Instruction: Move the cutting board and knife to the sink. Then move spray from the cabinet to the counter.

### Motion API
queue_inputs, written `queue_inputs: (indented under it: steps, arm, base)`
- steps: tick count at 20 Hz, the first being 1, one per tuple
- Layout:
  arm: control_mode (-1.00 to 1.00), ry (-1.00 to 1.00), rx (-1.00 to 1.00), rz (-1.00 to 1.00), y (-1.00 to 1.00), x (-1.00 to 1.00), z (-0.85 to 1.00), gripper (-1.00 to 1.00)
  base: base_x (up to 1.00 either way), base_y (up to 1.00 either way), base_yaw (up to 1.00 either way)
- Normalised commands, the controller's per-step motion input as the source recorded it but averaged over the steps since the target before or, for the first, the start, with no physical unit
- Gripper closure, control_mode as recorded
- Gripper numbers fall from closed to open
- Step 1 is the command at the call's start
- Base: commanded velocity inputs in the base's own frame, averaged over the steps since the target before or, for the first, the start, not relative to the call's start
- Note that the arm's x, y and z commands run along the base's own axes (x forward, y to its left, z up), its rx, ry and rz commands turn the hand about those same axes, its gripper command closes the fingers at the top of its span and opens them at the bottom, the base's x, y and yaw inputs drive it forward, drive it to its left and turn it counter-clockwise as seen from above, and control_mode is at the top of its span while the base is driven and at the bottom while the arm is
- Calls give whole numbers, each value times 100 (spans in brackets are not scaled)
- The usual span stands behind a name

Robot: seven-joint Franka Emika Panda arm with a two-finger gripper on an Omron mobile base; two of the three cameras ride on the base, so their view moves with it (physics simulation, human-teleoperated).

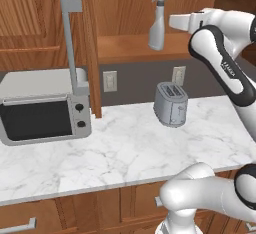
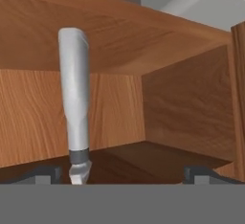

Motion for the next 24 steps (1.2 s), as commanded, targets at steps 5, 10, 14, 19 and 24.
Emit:
queue_inputs:
  steps: [5,10,14,19,24]
  arm:
    - [-100,0,0,0,32,22,0,-100]
    - [-100,0,0,0,40,24,0,-100]
    - [-100,2,0,1,37,3,0,-100]
    - [-100,3,0,0,5,9,0,-100]
    - [-100,0,2,0,-30,18,0,-100]
  base:
    - [0,0,0]
    - [0,0,0]
    - [0,0,0]
    - [0,0,0]
    - [0,0,0]
